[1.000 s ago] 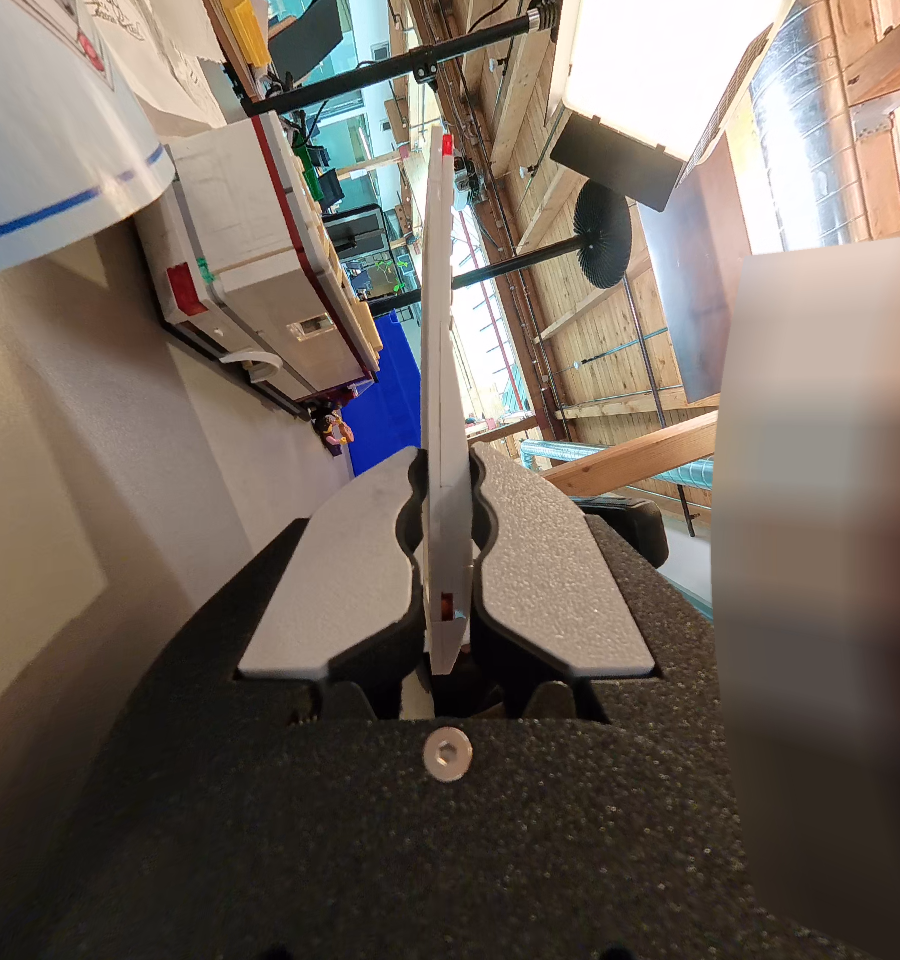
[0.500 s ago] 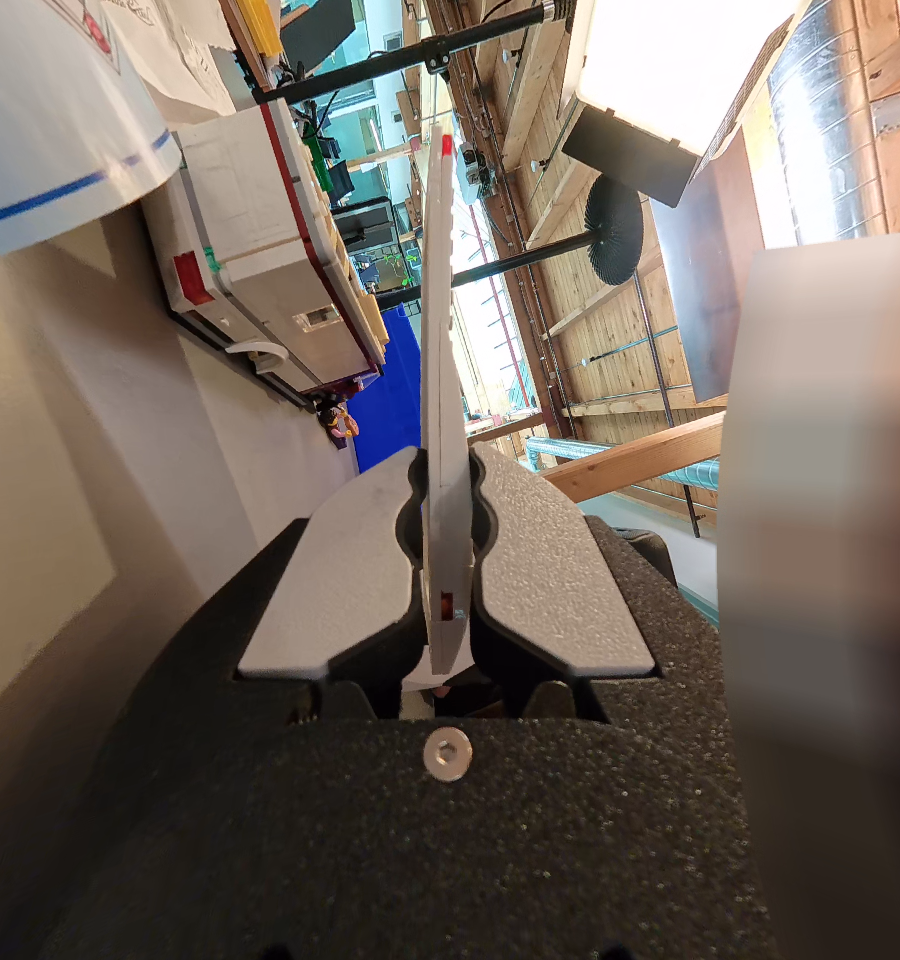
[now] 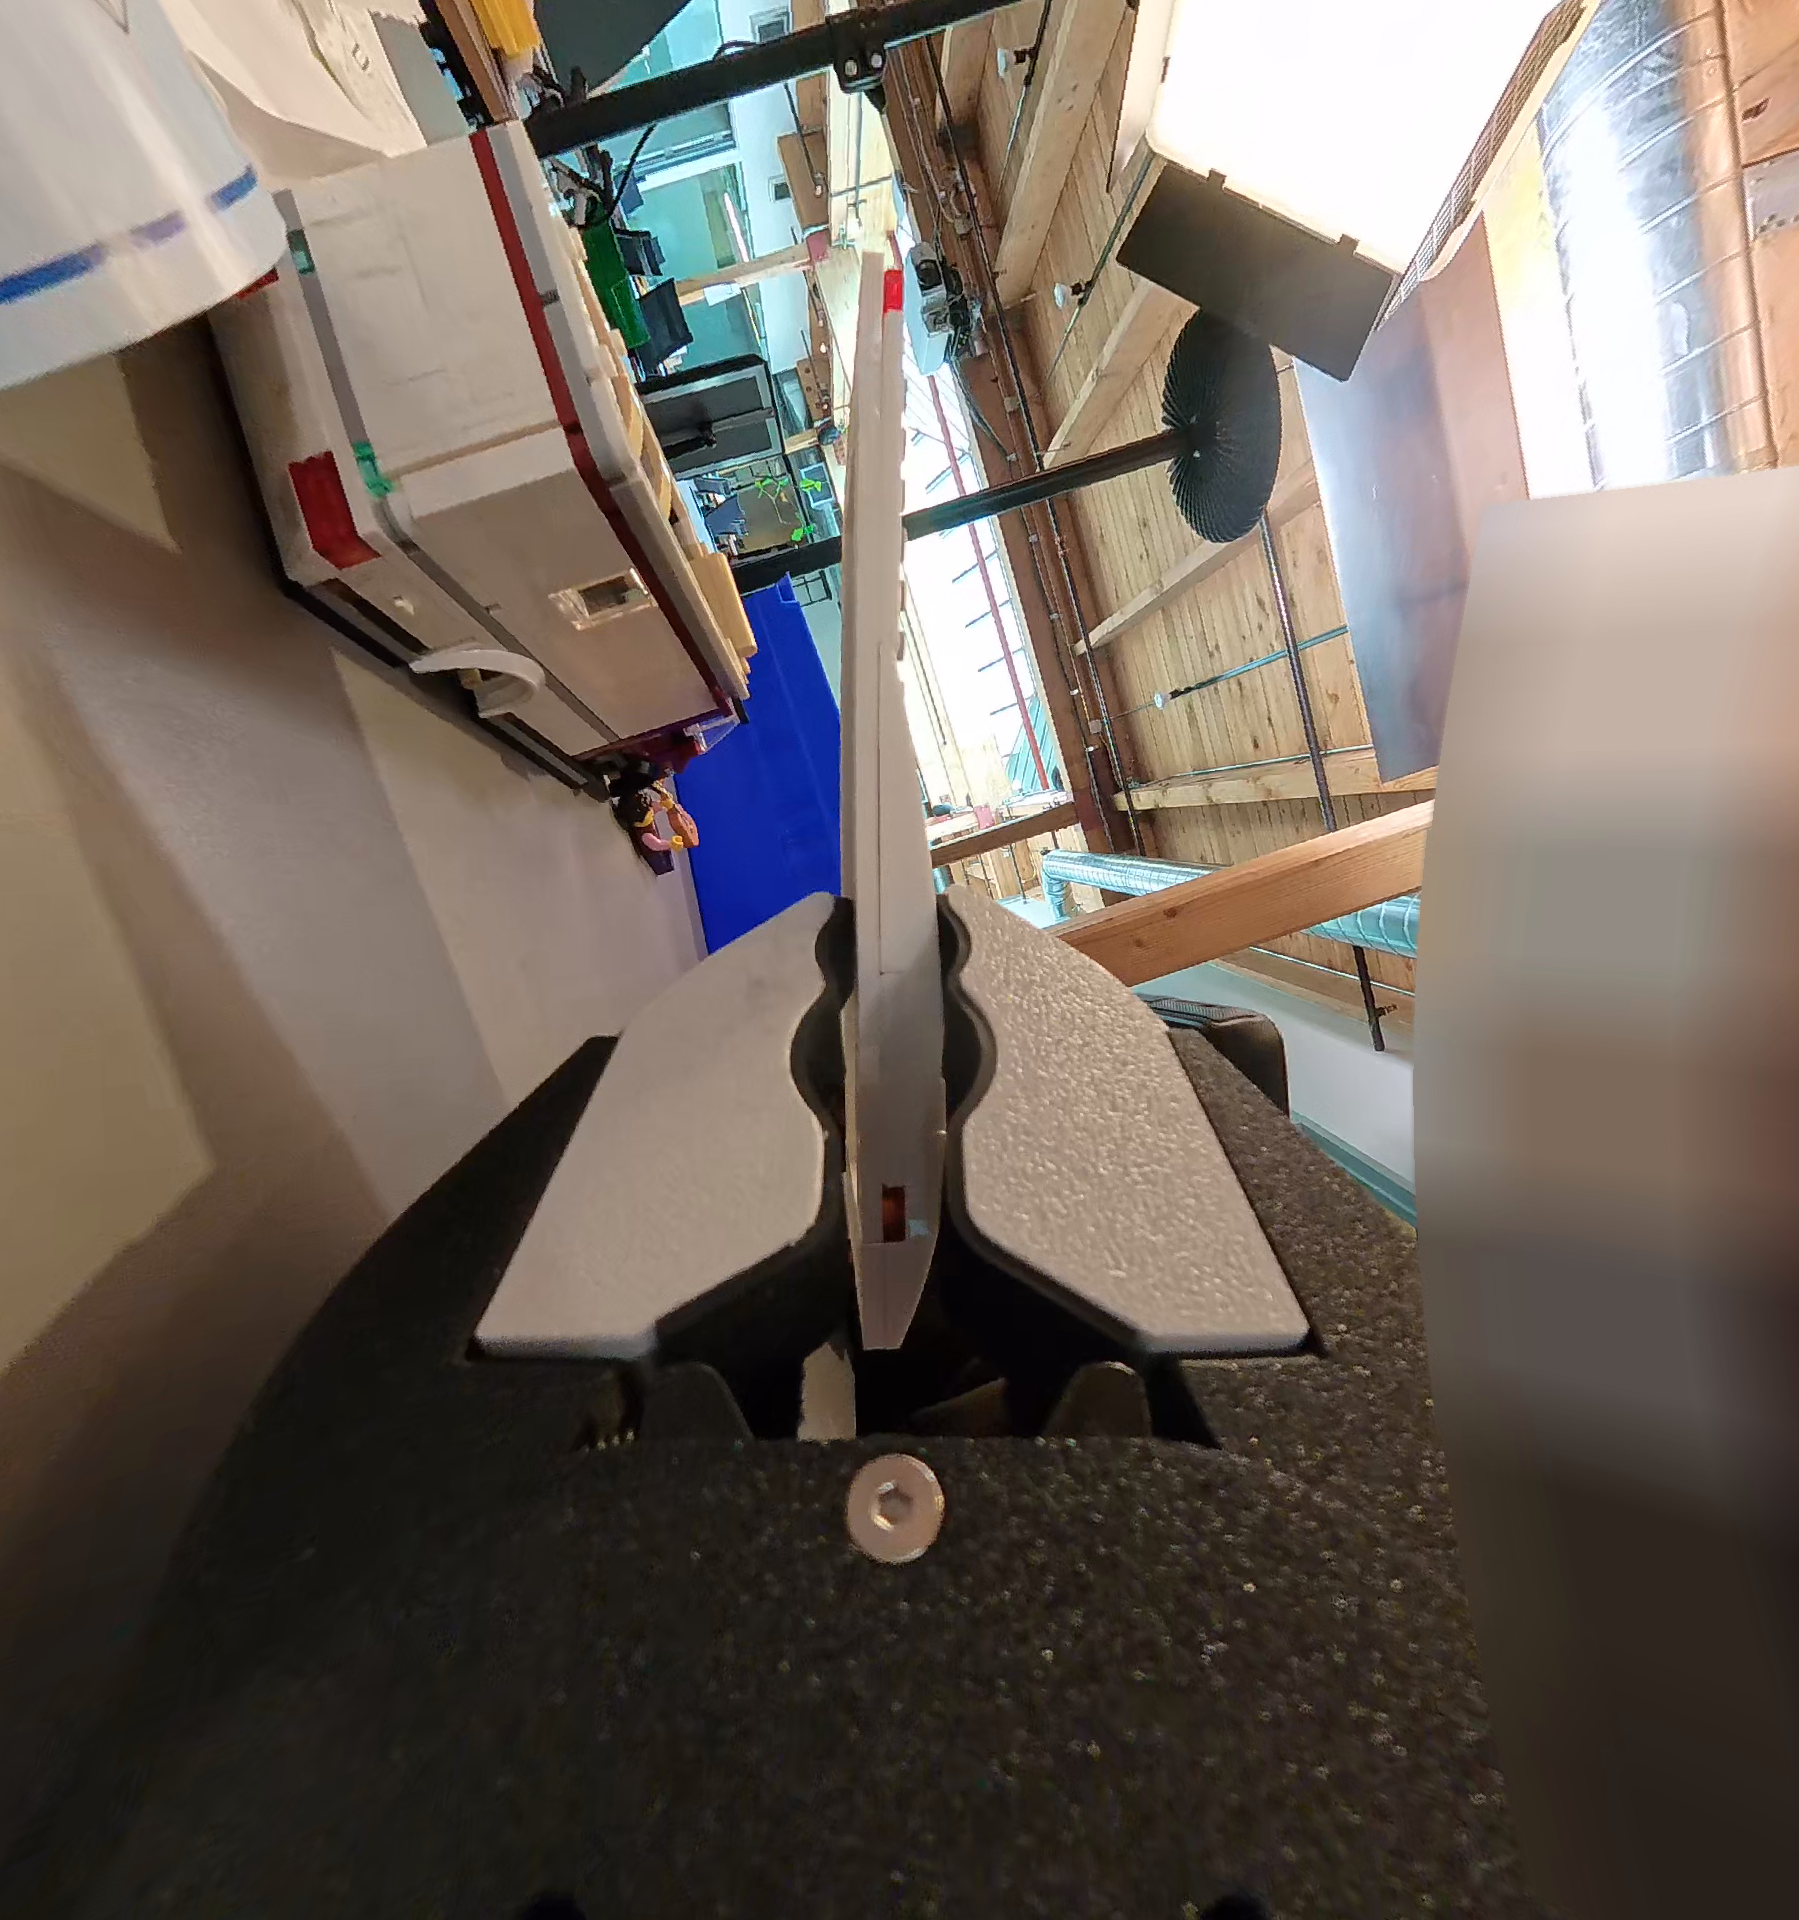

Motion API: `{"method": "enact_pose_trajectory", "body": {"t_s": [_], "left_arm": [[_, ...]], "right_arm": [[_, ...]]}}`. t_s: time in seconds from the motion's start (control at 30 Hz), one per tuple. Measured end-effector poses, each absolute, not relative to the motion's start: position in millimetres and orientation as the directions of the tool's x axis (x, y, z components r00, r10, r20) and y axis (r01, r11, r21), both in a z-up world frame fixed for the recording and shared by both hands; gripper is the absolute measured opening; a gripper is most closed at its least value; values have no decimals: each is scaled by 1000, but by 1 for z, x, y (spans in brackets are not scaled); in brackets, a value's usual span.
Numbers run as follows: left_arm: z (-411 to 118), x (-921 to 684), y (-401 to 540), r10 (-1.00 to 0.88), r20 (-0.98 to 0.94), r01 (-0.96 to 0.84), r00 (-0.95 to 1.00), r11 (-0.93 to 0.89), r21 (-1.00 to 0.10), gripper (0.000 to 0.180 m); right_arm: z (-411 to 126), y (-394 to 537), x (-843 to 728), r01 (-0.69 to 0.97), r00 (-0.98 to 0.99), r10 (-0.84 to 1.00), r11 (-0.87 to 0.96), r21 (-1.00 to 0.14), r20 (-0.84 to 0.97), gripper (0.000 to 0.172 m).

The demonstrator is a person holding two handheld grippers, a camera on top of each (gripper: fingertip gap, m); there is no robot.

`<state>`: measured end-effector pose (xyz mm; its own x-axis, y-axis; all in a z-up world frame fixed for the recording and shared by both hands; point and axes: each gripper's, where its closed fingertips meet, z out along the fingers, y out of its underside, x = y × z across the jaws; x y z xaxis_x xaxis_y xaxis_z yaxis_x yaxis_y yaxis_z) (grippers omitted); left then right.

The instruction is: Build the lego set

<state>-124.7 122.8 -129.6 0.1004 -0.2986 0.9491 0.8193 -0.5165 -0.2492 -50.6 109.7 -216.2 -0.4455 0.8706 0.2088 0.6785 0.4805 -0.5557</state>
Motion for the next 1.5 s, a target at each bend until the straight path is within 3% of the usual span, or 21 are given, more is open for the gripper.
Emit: {"method": "enact_pose_trajectory", "body": {"t_s": [0.5, 0.6, 0.73, 0.83, 1.1, 1.5], "left_arm": [[-130, -119, 121, -277, 959, 813, 64, -542, -211, 14], [-131, -118, 121, -271, 961, 813, 56, -546, -202, 14], [-134, -114, 119, -248, 967, 803, 58, -564, -193, 14], [-137, -104, 114, -226, 972, 787, 69, -587, -193, 14], [-143, -66, 89, -172, 982, 794, -72, -606, -48, 14], [-147, -51, 76, -163, 984, 786, -69, -617, -47, 14]], "right_arm": [[-219, 92, -47, 735, -425, 905, 346, -583, 1, 27], [-220, 88, -46, 734, -433, 901, 342, -587, -16, 16], [-217, 90, -45, 730, -436, 900, 350, -587, -6, 16], [-197, 98, -44, 703, -414, 910, 315, -638, -7, 16], [-130, 110, -44, 600, -360, 933, 215, -771, -20, 16], [-141, 98, -52, 628, -406, 914, 277, -727, -3, 16]]}}
